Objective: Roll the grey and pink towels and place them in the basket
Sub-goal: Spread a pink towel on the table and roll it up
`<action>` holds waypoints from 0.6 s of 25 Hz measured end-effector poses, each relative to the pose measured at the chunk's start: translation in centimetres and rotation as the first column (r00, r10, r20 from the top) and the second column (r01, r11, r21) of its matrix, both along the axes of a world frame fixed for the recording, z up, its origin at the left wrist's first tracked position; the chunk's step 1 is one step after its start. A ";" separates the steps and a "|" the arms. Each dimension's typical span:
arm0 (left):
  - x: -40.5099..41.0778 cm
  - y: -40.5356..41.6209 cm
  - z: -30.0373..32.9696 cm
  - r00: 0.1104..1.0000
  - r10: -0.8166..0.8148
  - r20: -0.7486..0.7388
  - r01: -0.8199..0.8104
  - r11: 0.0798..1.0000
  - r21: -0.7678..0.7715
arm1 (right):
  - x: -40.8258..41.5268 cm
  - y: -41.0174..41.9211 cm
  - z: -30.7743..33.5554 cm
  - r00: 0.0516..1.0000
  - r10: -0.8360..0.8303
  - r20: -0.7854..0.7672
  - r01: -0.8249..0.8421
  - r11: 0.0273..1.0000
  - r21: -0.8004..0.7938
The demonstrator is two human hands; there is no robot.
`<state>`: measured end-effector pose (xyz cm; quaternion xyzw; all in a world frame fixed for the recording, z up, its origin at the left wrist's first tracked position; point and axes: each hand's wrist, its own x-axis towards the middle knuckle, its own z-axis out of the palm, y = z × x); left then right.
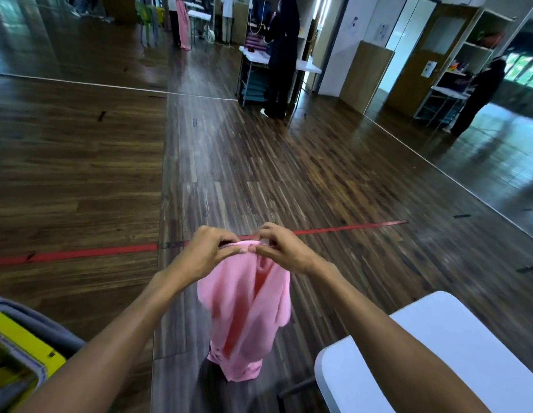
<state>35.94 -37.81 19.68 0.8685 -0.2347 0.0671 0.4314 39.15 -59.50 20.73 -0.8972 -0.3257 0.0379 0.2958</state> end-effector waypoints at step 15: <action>0.0 -2.9 0.5 0.980 -0.055 -0.190 0.037 0.994 -0.098 | -3.0 -1.1 2.2 0.956 -0.012 -0.292 0.150 0.877 0.456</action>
